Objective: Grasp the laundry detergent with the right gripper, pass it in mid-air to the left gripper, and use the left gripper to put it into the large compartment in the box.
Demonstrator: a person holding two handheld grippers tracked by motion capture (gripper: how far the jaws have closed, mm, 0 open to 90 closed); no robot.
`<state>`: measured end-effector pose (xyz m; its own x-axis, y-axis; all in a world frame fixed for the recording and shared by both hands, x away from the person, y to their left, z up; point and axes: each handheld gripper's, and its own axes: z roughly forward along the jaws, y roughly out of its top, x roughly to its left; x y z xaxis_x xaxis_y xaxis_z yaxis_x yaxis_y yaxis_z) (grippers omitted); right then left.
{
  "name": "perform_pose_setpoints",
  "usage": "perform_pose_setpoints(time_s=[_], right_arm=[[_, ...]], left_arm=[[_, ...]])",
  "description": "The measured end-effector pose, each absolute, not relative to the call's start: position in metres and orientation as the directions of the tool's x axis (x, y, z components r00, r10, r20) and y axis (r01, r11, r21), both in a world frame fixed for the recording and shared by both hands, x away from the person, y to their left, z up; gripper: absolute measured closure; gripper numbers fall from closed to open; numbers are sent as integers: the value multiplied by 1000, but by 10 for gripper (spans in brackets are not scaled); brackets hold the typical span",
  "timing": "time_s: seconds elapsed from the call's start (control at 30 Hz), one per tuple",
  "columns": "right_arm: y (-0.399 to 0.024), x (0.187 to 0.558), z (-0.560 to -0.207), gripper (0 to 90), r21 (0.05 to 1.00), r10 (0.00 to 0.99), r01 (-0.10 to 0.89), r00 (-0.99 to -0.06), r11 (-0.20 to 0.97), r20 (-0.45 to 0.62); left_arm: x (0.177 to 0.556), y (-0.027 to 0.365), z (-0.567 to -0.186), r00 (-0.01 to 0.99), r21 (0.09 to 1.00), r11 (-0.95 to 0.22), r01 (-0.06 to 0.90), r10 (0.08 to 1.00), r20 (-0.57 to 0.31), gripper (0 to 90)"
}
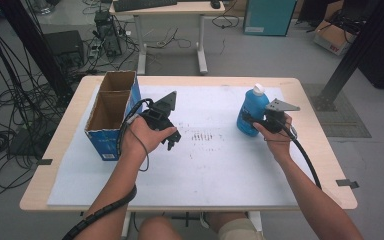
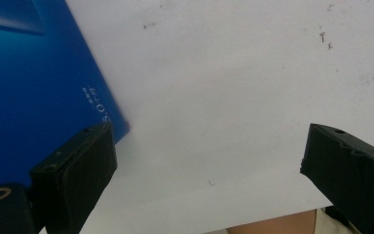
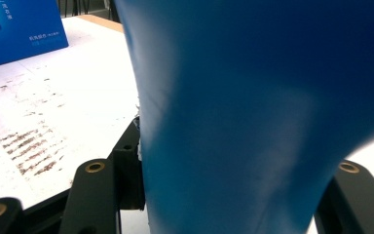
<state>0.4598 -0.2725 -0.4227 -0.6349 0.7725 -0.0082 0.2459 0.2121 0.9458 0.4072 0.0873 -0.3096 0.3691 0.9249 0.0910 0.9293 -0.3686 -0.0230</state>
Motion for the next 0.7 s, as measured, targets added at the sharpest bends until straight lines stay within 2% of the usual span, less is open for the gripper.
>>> perform_pose_setpoints(time_s=[0.7], right_arm=[[-273,460,-424,420,948,767,233,-642,218,-18]], left_arm=[[404,89,-305,361,-15,-361,932,928,96,62]])
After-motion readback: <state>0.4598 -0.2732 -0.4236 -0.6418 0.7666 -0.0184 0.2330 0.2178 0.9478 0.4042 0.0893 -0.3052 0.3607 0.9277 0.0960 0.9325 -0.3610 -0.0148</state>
